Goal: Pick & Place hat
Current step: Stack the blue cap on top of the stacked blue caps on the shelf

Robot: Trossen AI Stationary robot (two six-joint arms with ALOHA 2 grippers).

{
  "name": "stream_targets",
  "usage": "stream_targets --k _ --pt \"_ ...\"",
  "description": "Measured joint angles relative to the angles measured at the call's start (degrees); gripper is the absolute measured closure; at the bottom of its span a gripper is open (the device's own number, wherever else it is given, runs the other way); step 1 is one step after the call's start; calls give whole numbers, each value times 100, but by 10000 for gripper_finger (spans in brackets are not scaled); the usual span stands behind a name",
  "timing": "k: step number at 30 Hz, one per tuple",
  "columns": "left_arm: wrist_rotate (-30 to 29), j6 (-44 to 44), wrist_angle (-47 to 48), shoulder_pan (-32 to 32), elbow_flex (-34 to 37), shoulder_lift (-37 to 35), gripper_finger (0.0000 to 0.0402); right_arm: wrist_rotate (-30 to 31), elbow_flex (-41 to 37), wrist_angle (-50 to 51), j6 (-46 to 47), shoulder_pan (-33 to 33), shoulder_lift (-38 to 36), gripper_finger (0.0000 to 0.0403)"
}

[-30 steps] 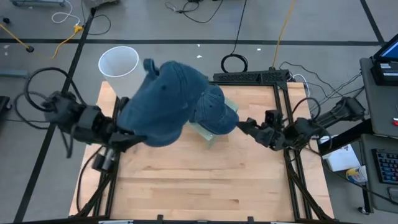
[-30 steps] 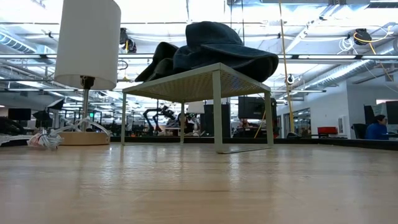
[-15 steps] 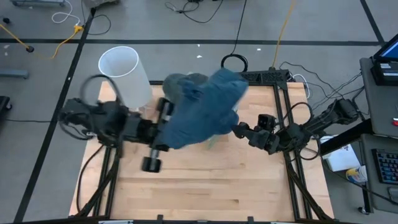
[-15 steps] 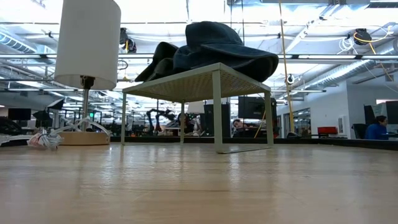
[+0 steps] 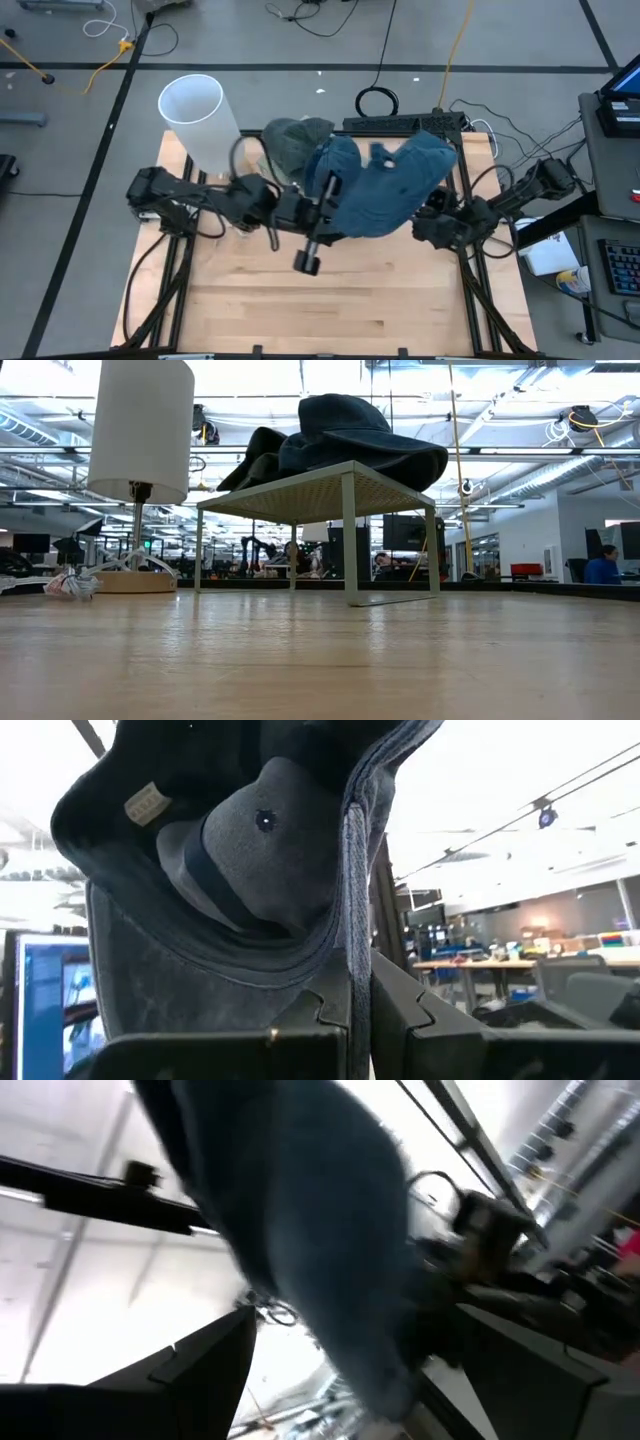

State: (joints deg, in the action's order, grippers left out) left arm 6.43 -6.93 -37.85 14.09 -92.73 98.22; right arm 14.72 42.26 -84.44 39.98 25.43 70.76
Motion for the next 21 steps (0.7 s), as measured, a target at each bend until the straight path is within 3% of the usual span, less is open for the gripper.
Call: stream_targets --k 6,10,15,21 --pt "-356 36 27 -35 0 192 393 -367 -2 -397 -305 263 -3 77" --pt "-432 -28 50 -45 0 192 393 -402 -2 -377 -319 375 0 104" --pt "-465 -106 53 -46 0 192 393 -351 -2 -353 -320 389 2 176" --pt "-484 -23 168 -47 -7 192 392 -79 -7 -333 -20 389 7 301"
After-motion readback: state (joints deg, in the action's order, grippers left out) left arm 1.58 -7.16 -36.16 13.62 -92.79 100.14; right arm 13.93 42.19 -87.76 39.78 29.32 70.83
